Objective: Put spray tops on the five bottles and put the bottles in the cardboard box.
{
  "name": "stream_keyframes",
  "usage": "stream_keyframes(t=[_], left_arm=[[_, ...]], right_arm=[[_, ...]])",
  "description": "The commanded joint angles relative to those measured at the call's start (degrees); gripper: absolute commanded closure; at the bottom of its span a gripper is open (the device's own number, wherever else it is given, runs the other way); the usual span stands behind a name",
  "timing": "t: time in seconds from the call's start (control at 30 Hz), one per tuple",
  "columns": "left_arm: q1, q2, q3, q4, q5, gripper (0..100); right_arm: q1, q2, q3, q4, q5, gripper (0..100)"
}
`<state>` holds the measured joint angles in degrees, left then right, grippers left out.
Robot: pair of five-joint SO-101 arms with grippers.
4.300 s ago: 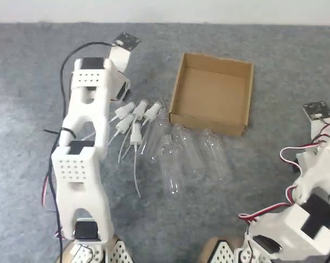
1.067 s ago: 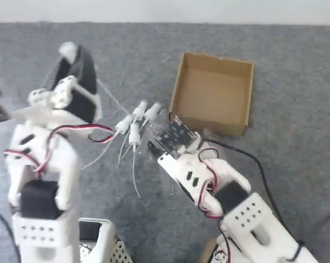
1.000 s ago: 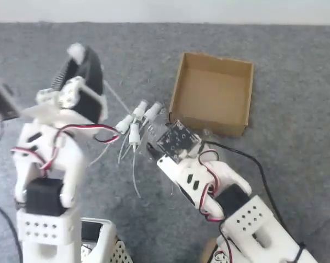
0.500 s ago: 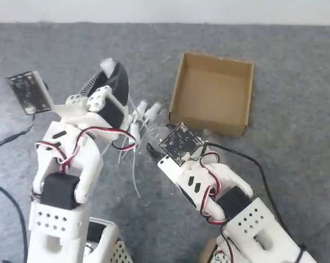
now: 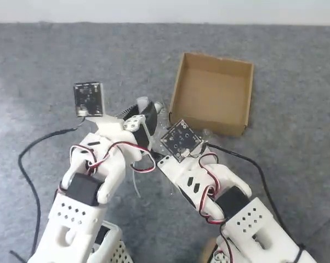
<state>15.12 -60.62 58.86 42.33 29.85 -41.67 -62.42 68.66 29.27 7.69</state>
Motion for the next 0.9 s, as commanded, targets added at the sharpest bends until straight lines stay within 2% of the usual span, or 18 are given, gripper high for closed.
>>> stream_keyframes(t=[0.0, 0.13, 0.3, 0.63, 0.7, 0.87], left_arm=[[0.4, -0.1, 1.7, 0.6, -1.0, 99], [0.4, -0.1, 2.0, 0.8, -1.0, 99], [0.4, -0.2, 2.1, 0.9, -1.0, 99], [-0.1, -0.3, 1.5, 0.5, -1.1, 99], [-0.1, -0.3, 0.6, 1.1, -1.6, 99], [0.2, -0.3, -1.1, 3.6, -4.7, 99]], right_arm=[[1.7, -2.0, -1.5, -1.5, -1.1, 99.3], [2.3, -2.0, -1.2, -3.0, -1.3, 99.3], [2.4, -1.9, -1.2, -3.3, -5.5, 99.3], [2.4, -1.5, -1.1, -3.5, -6.0, 99.3], [2.5, -1.5, -1.1, -3.8, -8.6, 99.3], [3.6, -1.5, 3.3, -12.1, -10.5, 99.3]])
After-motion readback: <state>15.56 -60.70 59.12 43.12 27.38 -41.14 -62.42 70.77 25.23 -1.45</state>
